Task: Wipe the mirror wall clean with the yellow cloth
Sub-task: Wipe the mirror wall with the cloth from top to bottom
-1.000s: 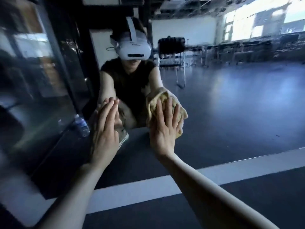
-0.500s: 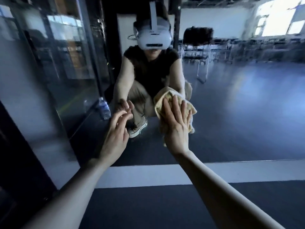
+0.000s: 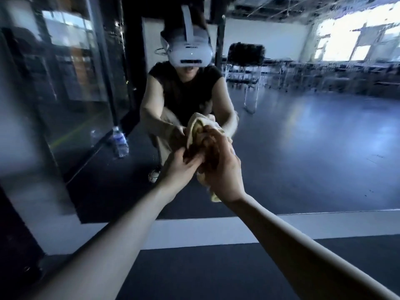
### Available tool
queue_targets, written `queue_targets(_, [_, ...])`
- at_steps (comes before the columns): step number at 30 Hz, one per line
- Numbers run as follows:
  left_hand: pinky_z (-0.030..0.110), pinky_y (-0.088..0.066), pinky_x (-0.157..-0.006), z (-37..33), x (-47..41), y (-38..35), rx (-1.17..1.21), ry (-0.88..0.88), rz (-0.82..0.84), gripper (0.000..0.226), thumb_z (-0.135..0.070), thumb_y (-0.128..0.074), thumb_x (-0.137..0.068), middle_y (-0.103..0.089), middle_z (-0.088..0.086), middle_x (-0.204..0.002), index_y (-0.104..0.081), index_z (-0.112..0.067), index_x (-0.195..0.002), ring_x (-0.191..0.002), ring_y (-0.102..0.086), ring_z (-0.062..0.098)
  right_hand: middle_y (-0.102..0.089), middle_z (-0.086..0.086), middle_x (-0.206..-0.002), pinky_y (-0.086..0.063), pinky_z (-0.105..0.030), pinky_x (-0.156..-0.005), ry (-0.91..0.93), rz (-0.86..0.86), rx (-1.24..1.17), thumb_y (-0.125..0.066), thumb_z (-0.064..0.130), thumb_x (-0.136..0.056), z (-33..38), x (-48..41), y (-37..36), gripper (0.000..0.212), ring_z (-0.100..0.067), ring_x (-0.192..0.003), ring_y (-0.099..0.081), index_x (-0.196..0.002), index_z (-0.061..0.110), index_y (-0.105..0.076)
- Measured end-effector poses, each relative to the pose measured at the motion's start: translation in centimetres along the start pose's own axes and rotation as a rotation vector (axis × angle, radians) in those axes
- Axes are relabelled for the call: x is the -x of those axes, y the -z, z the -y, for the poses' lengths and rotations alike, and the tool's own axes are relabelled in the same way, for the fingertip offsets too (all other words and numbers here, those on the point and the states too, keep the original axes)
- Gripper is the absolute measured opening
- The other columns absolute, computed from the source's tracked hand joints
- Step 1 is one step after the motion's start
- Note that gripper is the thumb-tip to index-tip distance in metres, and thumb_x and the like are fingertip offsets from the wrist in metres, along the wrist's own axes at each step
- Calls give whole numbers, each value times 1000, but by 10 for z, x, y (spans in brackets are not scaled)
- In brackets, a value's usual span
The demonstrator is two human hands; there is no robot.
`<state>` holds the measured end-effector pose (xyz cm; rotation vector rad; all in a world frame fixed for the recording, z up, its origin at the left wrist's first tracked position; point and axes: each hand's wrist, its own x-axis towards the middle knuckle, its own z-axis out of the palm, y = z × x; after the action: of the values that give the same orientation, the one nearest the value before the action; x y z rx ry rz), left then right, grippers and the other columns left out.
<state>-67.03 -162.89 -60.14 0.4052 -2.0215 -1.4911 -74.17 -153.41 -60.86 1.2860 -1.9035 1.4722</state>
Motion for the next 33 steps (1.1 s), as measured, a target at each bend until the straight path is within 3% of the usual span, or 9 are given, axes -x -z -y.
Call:
queue_targets(3, [33,-51,-86,-16,-1,5,233,64,-4,10,-29,-67,-83,-69,-5,-86,-65,-20,-87,-92,-65,18,-58,6,-126,-42,-10,-87,-57,230,-164,-79,12,-69,6,-11,26,73,-6,-111,-55,-132,27,-45])
queue_targets(6, [37,-50,-78,-32,4,16,343,97,81,32,-26,-66,-82,-63,10,-83,-63,3,-96,-76,-61,22,-61,4,-124,-45,-25,-95,-151,378,-432,-81,21,-68,-3,-21,49,75,-10,-116,-57,-133,9,-46])
queue_targets(10, [34,-52,-75,-44,4,22,373,135,126,27,-27,-66,-83,-65,13,-90,-64,-7,-101,-78,-63,21,-68,1,-111,-48,-22,-86,-268,481,-566,-83,51,-60,-4,-24,63,79,-12,-109,-61,-123,10,-57])
queue_targets(15, [35,-49,-86,-54,0,39,304,108,95,47,-36,-81,-66,-70,8,-103,-67,-11,-103,-100,-65,23,-70,2,-102,-50,-20,-87,-186,583,-337,-79,24,-73,12,-28,57,35,-1,-96,-61,-105,15,-67])
queue_targets(17, [23,-52,-69,-57,1,47,245,76,111,36,-34,-75,-68,-72,3,-90,-67,-11,-94,-89,-67,16,-69,15,-79,-49,-15,-76,-189,623,-288,-73,14,-79,15,-27,52,10,7,-79,-59,-88,14,-68])
queue_targets(19, [13,-44,-51,-61,2,57,156,64,120,25,-30,-71,-73,-68,1,-71,-63,-9,-82,-67,-64,8,-62,21,-58,-42,-6,-61,-224,616,-284,-63,6,-88,15,-30,54,18,11,-59,-54,-72,16,-61])
queue_targets(22, [12,-41,-40,-62,3,78,0,129,182,17,-22,-69,-77,-63,-2,-50,-59,-8,-75,-46,-59,4,-63,11,-56,-44,-11,-55,-335,513,-493,-52,7,-93,21,-34,62,24,4,-54,-57,-71,9,-60])
queue_targets(26, [20,-54,-72,-59,8,95,-194,218,298,43,-35,-72,-64,-72,8,-76,-69,-1,-90,-73,-67,14,-71,-4,-75,-52,-25,-65,-640,291,-789,-53,19,-93,24,-37,68,18,-14,-72,-68,-90,6,-64])
queue_targets(33, [33,-48,-77,-68,1,117,-322,77,-15,16,-23,-68,-83,-70,9,-91,-67,-12,-95,-76,-63,15,-58,-4,-79,-39,-27,-66,3,-282,33,-63,29,-83,27,-51,52,22,-10,-72,-50,-75,8,-59])
